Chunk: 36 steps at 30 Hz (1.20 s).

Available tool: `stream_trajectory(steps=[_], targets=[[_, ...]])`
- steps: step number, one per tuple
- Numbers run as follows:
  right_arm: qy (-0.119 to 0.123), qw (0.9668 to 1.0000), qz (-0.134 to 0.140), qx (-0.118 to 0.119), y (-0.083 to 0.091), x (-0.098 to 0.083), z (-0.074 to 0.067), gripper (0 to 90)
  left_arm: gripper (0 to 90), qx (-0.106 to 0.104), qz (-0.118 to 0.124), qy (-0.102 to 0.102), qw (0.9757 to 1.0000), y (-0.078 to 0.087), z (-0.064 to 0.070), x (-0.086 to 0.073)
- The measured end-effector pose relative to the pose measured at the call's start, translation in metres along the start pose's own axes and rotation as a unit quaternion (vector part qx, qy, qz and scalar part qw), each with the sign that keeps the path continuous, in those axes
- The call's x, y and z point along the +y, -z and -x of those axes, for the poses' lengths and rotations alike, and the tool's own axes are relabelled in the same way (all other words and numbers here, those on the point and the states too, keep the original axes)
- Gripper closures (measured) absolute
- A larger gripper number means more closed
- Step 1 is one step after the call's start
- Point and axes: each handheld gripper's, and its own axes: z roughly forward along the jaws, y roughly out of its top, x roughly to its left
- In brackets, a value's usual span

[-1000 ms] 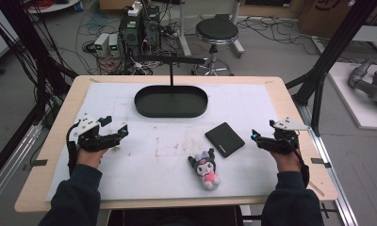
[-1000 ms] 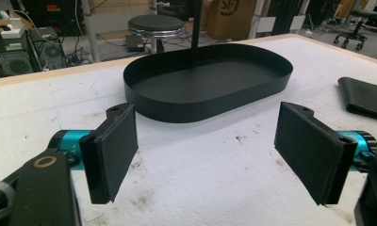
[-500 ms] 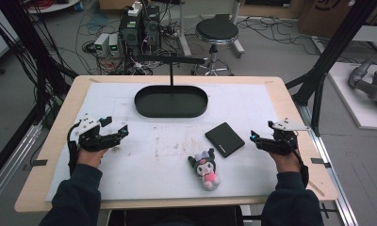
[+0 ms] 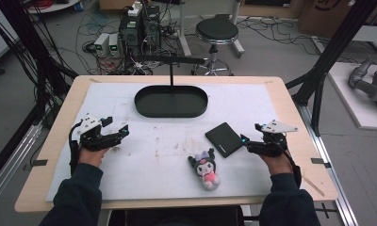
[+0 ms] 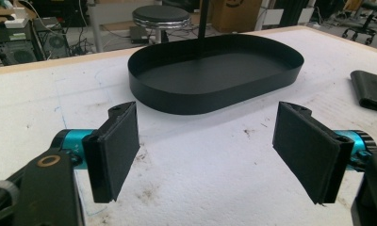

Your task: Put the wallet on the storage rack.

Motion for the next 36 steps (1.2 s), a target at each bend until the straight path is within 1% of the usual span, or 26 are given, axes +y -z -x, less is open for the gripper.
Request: stream_trajectory(steps=[2,3,4,5,8,9,10,12,15,17,19,20,21,22,23,24,25,26,27,29,30,31,33,34,35,36], targets=[[0.013,0.9998,-0.008,0.01,-0.006,0.001,-0.007,34.9,23.3,0.0,-0.002,-0.001,1.0,0.0,0.0,0.0],[0.013,0.9998,-0.008,0.01,-0.006,0.001,-0.007,34.9,23.3,-0.001,-0.001,-0.001,1.0,0.001,0.001,0.0],[0.02,0.9994,-0.016,0.023,-0.013,0.002,-0.015,38.3,23.3,-0.001,-0.001,-0.003,1.0,0.002,0.002,0.001],[0.02,0.9994,-0.016,0.023,-0.013,0.002,-0.015,38.3,23.3,-0.001,-0.001,-0.003,1.0,0.002,0.002,0.001],[0.031,0.9982,-0.029,0.042,-0.02,0.002,-0.023,41.0,23.3,-0.002,0.0,-0.002,1.0,0.003,0.002,0.0],[0.042,0.997,-0.041,0.049,-0.025,0.003,-0.03,40.9,23.3,-0.002,0.0,-0.001,1.0,0.002,0.002,0.0],[0.05,0.9963,-0.046,0.053,-0.027,0.003,-0.033,40.1,23.3,-0.002,0.0,-0.001,1.0,0.002,0.002,0.0],[0.063,0.9946,-0.06,0.057,-0.033,0.002,-0.039,31.8,23.4,-0.001,-0.001,-0.001,1.0,0.002,0.002,0.0],[0.086,0.9908,-0.083,0.063,-0.043,0.001,-0.05,26.2,23.5,-0.002,-0.004,0.0,1.0,-0.001,0.002,-0.001],[0.103,0.9879,-0.099,0.06,-0.05,0.0,-0.056,25.7,23.6,-0.001,-0.006,0.001,1.0,-0.001,0.002,-0.001],[0.112,0.9853,-0.114,0.059,-0.055,-0.001,-0.059,26.1,23.7,-0.001,-0.006,0.001,1.0,-0.001,0.002,-0.001],[0.118,0.9839,-0.123,0.053,-0.057,-0.002,-0.06,28.3,23.8,-0.001,-0.007,0.0,1.0,-0.001,0.002,-0.001],[0.118,0.9839,-0.123,0.053,-0.057,-0.002,-0.06,28.3,23.8,-0.001,-0.008,0.0,1.0,-0.001,0.002,-0.001],[0.136,0.982,-0.124,0.042,-0.057,-0.003,-0.061,36.5,23.8,-0.001,-0.009,0.0,1.0,-0.001,0.002,-0.001],[0.136,0.9821,-0.121,0.05,-0.056,-0.002,-0.061,42.7,23.8,-0.001,-0.009,0.0,1.0,-0.001,0.002,-0.001],[0.136,0.9821,-0.121,0.05,-0.056,-0.002,-0.061,42.7,23.8,-0.001,-0.01,0.001,1.0,-0.001,0.002,-0.001],[0.146,0.981,-0.116,0.055,-0.053,-0.001,-0.062,57.7,23.8,-0.001,-0.009,0.002,1.0,-0.001,0.002,-0.001],[0.153,0.9797,-0.116,0.057,-0.052,-0.001,-0.063,61.6,23.8,-0.001,-0.011,0.002,0.9999,-0.001,0.002,-0.001],[0.153,0.9795,-0.116,0.06,-0.052,0.0,-0.065,64.8,23.8,-0.001,-0.011,0.002,0.9999,-0.001,0.002,-0.001],[0.159,0.9791,-0.113,0.057,-0.051,0.001,-0.066,76.1,23.8,-0.001,-0.012,0.001,0.9999,-0.001,0.002,-0.001],[0.159,0.9791,-0.113,0.057,-0.051,0.001,-0.066,76.1,23.8,-0.001,-0.012,0.0,0.9999,-0.001,0.002,-0.001],[0.166,0.9789,-0.109,0.047,-0.049,0.002,-0.067,81.9,23.8,-0.001,-0.012,0.003,0.9999,-0.001,0.002,-0.001],[0.158,0.9809,-0.106,0.04,-0.047,0.003,-0.066,83.9,23.8,-0.001,-0.012,0.004,0.9999,-0.001,0.002,-0.001],[0.158,0.9809,-0.106,0.04,-0.047,0.003,-0.066,83.9,23.8,-0.001,-0.013,0.002,0.9999,-0.001,0.002,-0.001],[0.152,0.9829,-0.097,0.037,-0.044,0.005,-0.065,85.2,23.8,0.0,-0.012,0.003,0.9999,-0.001,0.001,-0.001],[0.152,0.9829,-0.097,0.037,-0.044,0.005,-0.065,85.2,23.8,0.0,-0.012,0.003,0.9999,-0.001,0.001,-0.001]])
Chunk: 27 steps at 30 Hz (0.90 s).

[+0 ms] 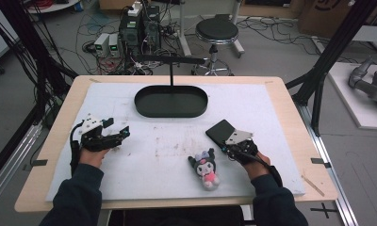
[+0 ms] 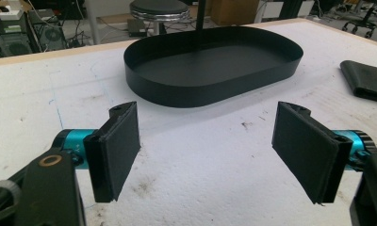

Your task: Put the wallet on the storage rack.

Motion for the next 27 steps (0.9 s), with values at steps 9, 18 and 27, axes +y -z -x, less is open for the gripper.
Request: stream_trajectory(steps=[9,18,27], targets=[[-0.039,0.9988,0.03,0.001,0.008,0.0,0.011,85.9,23.8,0.003,-0.001,0.001,1.0,0.0,-0.001,0.0],[-0.065,0.9963,0.057,0.001,0.016,0.003,0.016,86.4,23.8,0.002,0.0,0.003,1.0,0.001,-0.002,0.0],[-0.166,0.9749,0.146,-0.03,0.045,0.006,0.044,88.1,24.1,0.002,0.001,0.005,1.0,0.0,-0.003,-0.001]])
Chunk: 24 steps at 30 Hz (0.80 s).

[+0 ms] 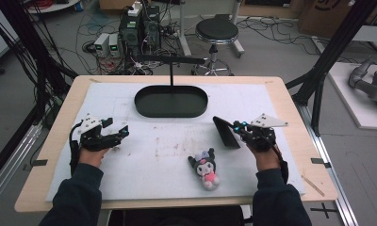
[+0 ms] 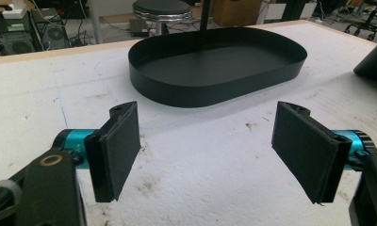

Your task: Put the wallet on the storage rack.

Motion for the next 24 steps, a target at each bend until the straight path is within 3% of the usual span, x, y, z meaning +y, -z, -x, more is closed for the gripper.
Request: stream_trajectory(steps=[1,3,4,6,11,18,21,24], targets=[[0.0,1.0,0.0,0.0,0.0,0.0,0.0,88.1,24.1,0.0,-0.001,-0.001,1.0,0.0,0.0,0.0],[-0.037,0.9987,0.004,-0.035,0.004,-0.003,0.014,88.4,24.1,-0.001,-0.001,-0.001,1.0,0.0,0.0,0.0],[-0.037,0.9987,0.004,-0.035,0.004,-0.003,0.014,88.4,24.1,-0.001,-0.001,0.0,1.0,0.0,0.0,0.0],[-0.051,0.9962,0.005,-0.07,0.007,-0.008,0.025,88.5,24.1,-0.001,0.0,-0.001,1.0,0.0,0.0,0.0],[-0.073,0.9935,-0.001,-0.087,0.009,-0.019,0.039,88.5,24.1,0.0,0.001,0.001,1.0,0.0,0.001,0.0],[-0.048,0.9938,-0.006,-0.1,0.006,-0.017,0.034,85.6,24.1,-0.001,0.0,-0.001,1.0,0.0,0.001,0.0],[-0.052,0.9934,-0.006,-0.102,0.006,-0.018,0.035,78.5,24.1,0.0,-0.001,-0.001,1.0,0.0,0.001,0.0],[-0.054,0.9935,0.013,-0.099,0.008,-0.017,0.034,61.4,24.1,-0.001,0.0,-0.001,1.0,0.0,0.0,0.0]])
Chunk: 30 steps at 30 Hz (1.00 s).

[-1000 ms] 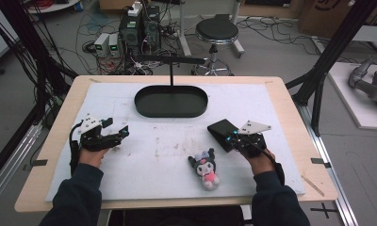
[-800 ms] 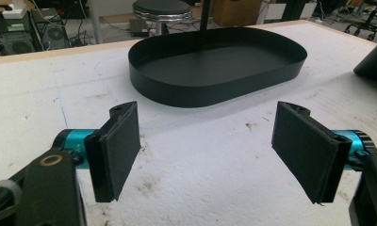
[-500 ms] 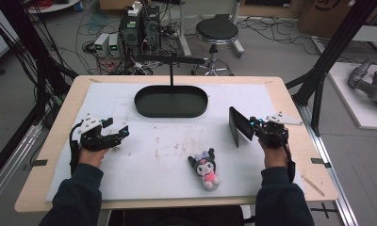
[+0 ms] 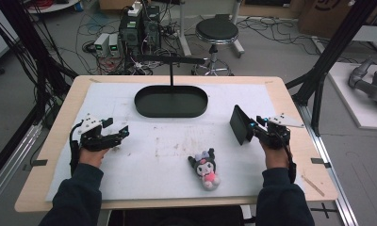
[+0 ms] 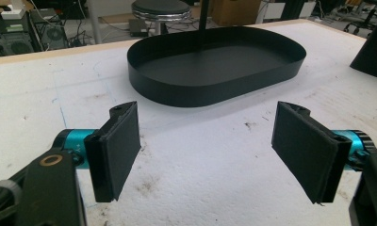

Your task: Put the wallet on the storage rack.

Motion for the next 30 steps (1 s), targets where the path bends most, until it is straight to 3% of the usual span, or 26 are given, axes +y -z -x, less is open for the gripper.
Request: stream_trajectory(steps=[2,3,4,6,8,12,13,14,16,17,19,23,25,30], targets=[[0.003,0.9998,0.018,0.006,0.001,0.0,-0.002,49.1,24.1,0.0,0.001,0.001,1.0,0.0,0.0,0.0],[0.003,0.9998,0.018,0.006,0.001,0.0,-0.002,49.1,24.1,0.001,0.001,0.0,1.0,0.0,0.0,0.0],[0.011,0.9995,0.027,0.014,0.0,0.0,-0.005,38.0,24.1,0.0,0.0,0.0,1.0,0.0,0.0,0.0],[0.014,0.9995,0.024,0.016,-0.001,0.0,-0.007,35.7,24.1,0.0,0.001,0.0,1.0,0.0,0.0,0.0],[0.02,0.9996,0.006,0.02,-0.007,-0.003,-0.011,26.7,24.1,0.0,0.001,0.0,1.0,0.0,0.0,0.0],[0.023,0.9992,-0.025,0.019,-0.016,-0.008,-0.012,25.0,24.1,0.0,0.0,-0.001,1.0,0.0,0.0,0.0],[0.019,0.9989,-0.041,0.016,-0.021,-0.011,-0.011,31.8,24.1,-0.001,0.0,-0.003,1.0,0.0,0.0,0.0],[0.019,0.9989,-0.041,0.016,-0.021,-0.011,-0.011,31.8,24.1,-0.001,0.0,-0.002,1.0,0.0,0.0,0.0],[0.014,0.9973,-0.067,0.025,-0.023,-0.013,-0.008,56.8,24.1,-0.001,0.0,-0.003,1.0,0.0,0.0,0.0],[0.014,0.9973,-0.067,0.025,-0.023,-0.013,-0.008,56.8,24.1,-0.001,-0.001,-0.004,1.0,0.0,0.0,0.0],[0.021,0.997,-0.067,0.032,-0.022,-0.012,-0.008,78.0,24.1,0.0,-0.001,-0.004,1.0,0.0,0.0,0.0],[0.035,0.9969,-0.054,0.045,-0.019,-0.007,-0.01,80.3,24.1,0.0,-0.003,-0.005,1.0,0.0,0.001,0.0],[0.044,0.9967,-0.032,0.059,-0.02,0.001,-0.017,80.3,24.1,0.0,-0.003,-0.006,1.0,0.0,0.001,0.0],[0.059,0.9951,-0.019,0.077,-0.032,0.02,-0.027,80.3,24.2,-0.001,0.002,-0.004,1.0,0.0,0.001,0.0]])
